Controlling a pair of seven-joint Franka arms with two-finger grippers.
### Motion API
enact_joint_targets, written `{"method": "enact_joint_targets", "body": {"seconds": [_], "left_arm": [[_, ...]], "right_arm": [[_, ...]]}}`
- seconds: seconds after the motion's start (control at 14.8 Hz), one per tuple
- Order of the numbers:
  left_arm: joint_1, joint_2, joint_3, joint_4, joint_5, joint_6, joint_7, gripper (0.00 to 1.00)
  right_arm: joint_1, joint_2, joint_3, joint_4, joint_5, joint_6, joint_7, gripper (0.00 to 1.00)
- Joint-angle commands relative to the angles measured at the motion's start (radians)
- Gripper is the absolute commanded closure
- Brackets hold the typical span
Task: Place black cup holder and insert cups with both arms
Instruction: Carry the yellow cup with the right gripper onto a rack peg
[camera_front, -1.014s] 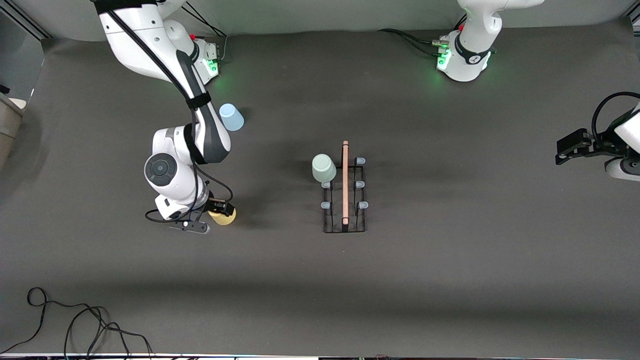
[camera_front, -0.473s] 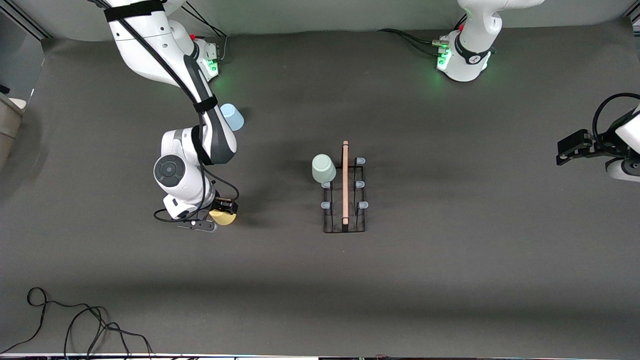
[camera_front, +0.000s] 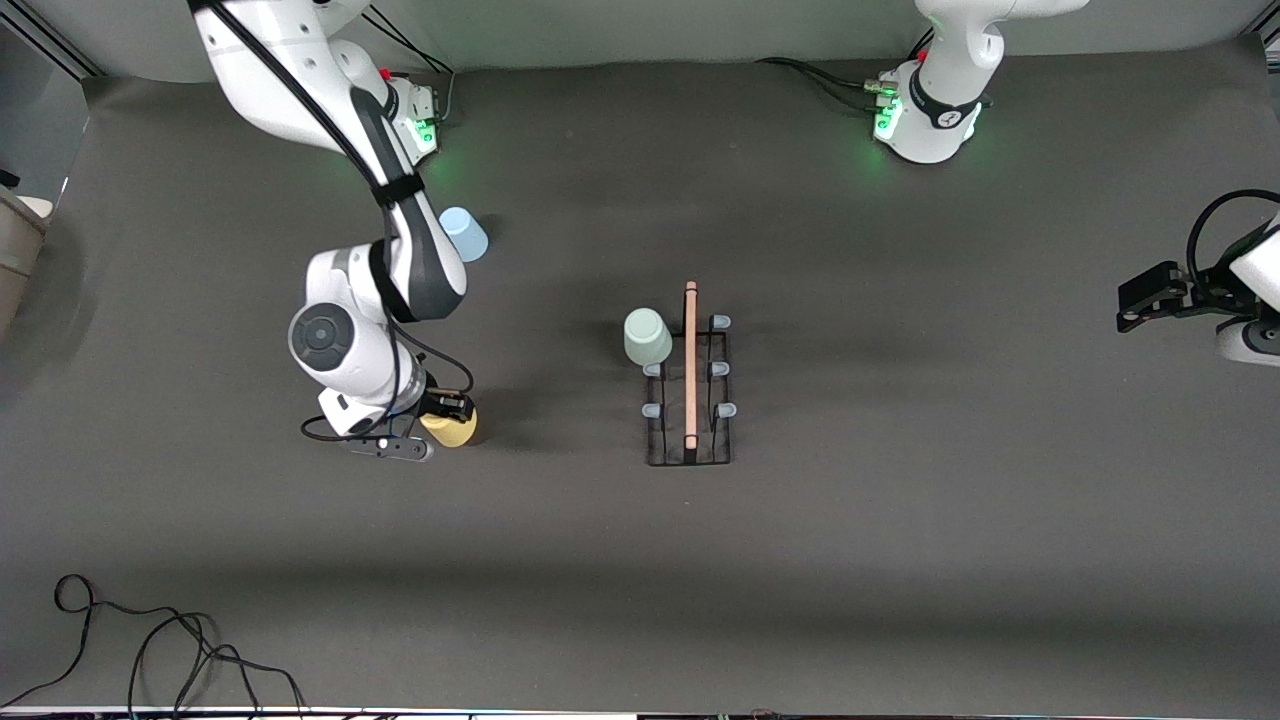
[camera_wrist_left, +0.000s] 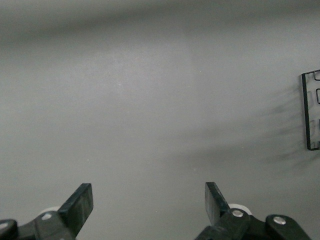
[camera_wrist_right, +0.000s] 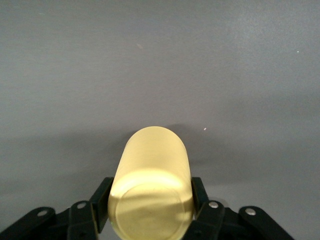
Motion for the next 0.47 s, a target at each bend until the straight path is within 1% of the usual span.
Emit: {"method": "enact_joint_targets", "body": {"seconds": [0.0, 0.14, 0.41], "left_arm": [[-0.007, -0.001, 0.0, -0.002, 0.021, 0.012, -0.015, 0.0], [-0.009, -0.001, 0.0, 0.0, 0.013, 0.014, -0.015, 0.0], [-0.009, 0.002, 0.0, 0.003, 0.007, 0.012, -0.021, 0.0]], "right_arm": [[0.008, -0.06, -0.007, 0.072, 0.029, -0.12, 0.03, 0.87], [0.012, -0.058, -0.006, 0.146, 0.029, -0.163, 0.097, 0.87], [0.067, -0.017, -0.004, 0.28, 0.03, -0.165, 0.277, 0.87]]}}
